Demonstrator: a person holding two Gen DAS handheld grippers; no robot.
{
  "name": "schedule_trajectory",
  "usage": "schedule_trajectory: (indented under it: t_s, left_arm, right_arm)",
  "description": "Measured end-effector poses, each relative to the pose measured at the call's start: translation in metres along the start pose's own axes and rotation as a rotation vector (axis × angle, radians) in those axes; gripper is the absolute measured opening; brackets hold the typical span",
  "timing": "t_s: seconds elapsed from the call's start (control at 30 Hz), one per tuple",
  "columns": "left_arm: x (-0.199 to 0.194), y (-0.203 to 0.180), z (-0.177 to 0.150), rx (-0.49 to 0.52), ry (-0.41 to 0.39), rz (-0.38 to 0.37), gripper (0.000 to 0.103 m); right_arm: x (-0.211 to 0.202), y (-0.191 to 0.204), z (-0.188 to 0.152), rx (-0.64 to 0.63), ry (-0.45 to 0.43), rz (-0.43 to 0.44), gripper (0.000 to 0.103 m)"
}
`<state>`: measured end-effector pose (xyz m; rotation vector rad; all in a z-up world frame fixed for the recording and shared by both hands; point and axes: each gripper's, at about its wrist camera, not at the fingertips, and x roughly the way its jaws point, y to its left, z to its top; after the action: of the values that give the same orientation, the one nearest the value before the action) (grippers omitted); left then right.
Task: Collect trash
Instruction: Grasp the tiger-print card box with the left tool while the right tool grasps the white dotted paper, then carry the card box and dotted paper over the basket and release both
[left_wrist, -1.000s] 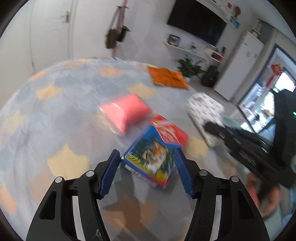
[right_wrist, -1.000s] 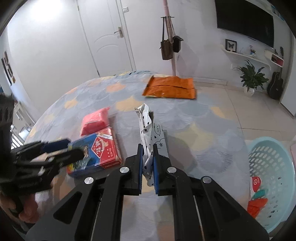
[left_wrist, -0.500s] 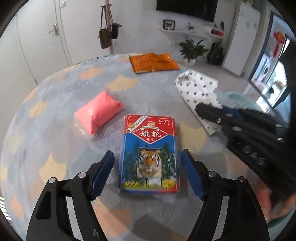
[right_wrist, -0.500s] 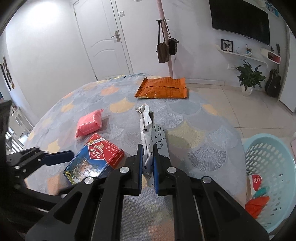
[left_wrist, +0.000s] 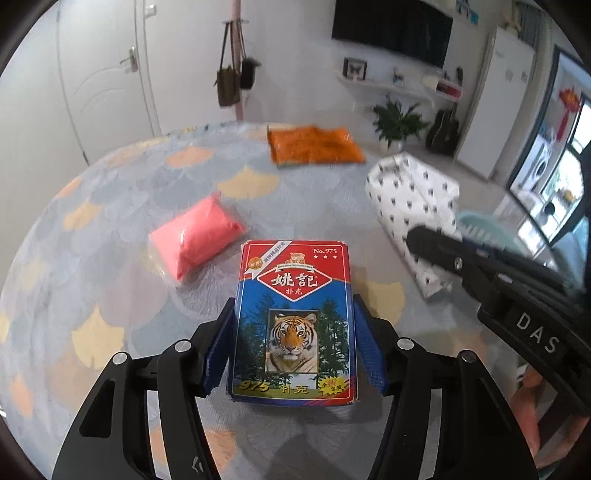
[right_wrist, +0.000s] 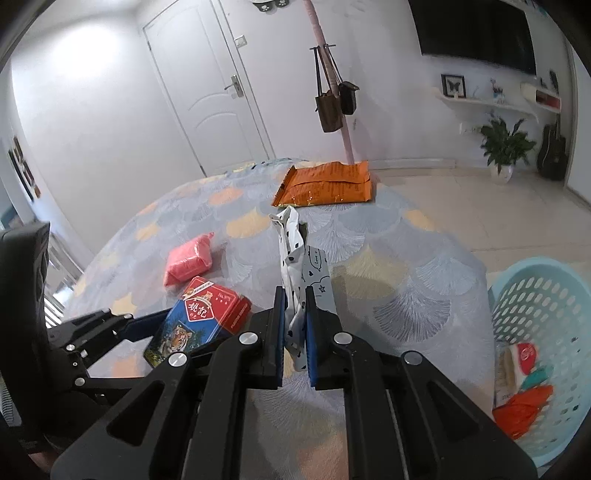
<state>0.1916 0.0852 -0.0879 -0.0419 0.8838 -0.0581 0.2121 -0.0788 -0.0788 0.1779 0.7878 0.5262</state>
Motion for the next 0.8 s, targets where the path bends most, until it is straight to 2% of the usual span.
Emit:
schedule_trajectory:
  t_s: [0.13,0.27,0.4,0.47,0.57,0.8]
  left_arm:
    - [-0.023,-0.011,0.013,-0.009,-0.070,-0.032,0.058]
    - [-0.044,-0.037,0.035,-0.001,-0.137,-0.115,0.058]
    - [-0.046,-0.069,0.054,0.032,-0.169,-0.178,0.058]
    - [-0.042,-0.085,0.062,0.048,-0.172,-0.203,0.058]
    - [-0.034,-0.112,0.072,0.070,-0.167,-0.254,0.058]
    - [-0.009,-0.174,0.080,0.146,-0.136,-0.323,0.058]
  right_arm:
    - [-0.026,-0.014,0.004,0.030,-0.046,0.000,0.008]
    - [-0.056,-0.032,0.016,0.038,-0.103,-0.040,0.008]
    - [-0.083,-0.063,0.023,0.084,-0.139,-0.068,0.008]
    - [-0.093,-0.081,0.022,0.128,-0.147,-0.051,0.008]
    - [-0.110,-0.110,0.020,0.172,-0.162,-0.097,0.008]
    - [-0.135,-0.171,0.008,0.271,-0.165,-0.201,0.008]
